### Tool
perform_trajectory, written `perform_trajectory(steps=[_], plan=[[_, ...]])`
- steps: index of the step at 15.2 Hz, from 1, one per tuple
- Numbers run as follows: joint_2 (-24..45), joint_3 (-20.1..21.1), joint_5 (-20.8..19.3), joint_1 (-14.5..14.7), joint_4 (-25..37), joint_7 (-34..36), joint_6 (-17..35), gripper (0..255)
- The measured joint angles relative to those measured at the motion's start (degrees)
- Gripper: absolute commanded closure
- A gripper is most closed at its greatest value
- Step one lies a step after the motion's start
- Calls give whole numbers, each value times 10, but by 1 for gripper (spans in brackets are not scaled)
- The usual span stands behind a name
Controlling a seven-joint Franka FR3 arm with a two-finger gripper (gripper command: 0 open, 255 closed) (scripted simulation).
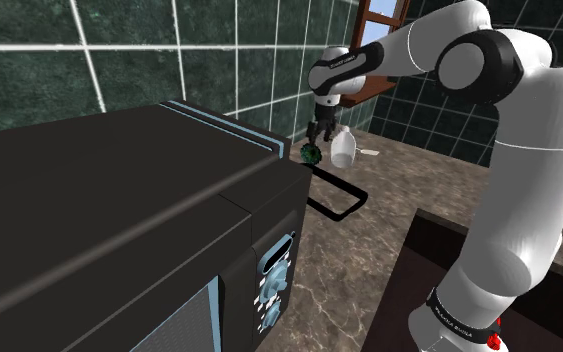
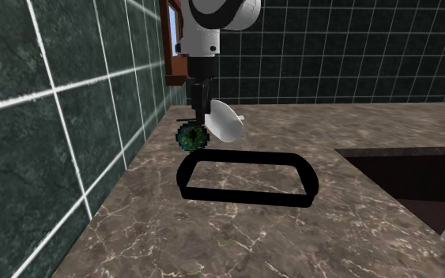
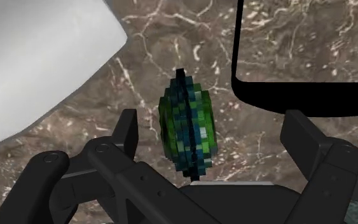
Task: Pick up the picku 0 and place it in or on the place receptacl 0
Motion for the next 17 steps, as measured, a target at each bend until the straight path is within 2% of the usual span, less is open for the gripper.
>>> perform_trajectory(steps=[3,9,15,16,17], plan=[[39,0,6,-7,36,-7,5,0],[58,1,10,-8,17,-10,43,0],[62,2,11,-8,16,-10,48,0],[62,2,11,-8,16,-10,48,255],[62,2,11,-8,16,-10,48,255]])
